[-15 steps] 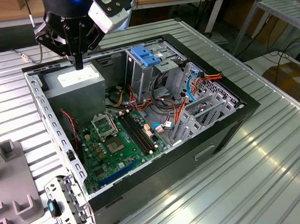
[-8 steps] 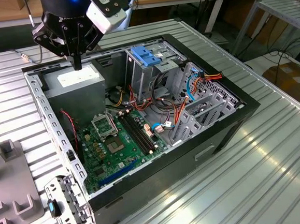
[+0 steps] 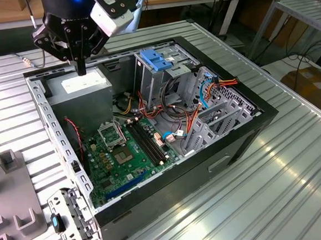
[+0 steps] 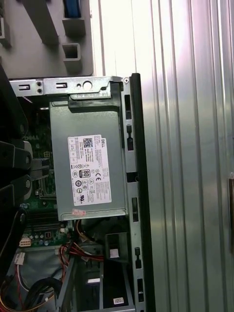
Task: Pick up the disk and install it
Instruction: 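Reach for the disk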
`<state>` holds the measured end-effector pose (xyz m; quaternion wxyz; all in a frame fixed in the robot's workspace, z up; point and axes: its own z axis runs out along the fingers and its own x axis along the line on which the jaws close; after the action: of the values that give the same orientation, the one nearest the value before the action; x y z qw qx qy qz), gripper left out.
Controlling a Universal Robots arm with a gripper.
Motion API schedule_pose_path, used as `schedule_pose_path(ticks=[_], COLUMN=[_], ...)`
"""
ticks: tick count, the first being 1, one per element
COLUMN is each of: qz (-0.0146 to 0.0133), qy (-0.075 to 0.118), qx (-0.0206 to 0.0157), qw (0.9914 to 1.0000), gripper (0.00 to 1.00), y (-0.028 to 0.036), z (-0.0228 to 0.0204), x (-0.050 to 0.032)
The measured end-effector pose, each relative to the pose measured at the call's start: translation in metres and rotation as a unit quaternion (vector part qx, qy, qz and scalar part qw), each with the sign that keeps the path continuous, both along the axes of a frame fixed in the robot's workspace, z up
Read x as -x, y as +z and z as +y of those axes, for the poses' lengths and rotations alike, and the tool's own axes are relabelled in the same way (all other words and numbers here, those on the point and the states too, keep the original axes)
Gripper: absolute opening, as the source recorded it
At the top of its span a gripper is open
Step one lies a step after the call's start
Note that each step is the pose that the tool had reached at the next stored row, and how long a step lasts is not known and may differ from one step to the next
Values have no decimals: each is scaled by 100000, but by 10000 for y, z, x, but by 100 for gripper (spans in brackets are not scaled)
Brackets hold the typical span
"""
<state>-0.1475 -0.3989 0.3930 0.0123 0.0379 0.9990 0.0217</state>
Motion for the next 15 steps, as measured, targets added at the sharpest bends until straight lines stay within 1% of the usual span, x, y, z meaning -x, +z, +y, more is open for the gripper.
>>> schedule_pose_path(ticks=[15], qz=[4], qy=[0], qx=[-1], qw=[100000], gripper=[11], y=[-1], z=[0], x=[54])
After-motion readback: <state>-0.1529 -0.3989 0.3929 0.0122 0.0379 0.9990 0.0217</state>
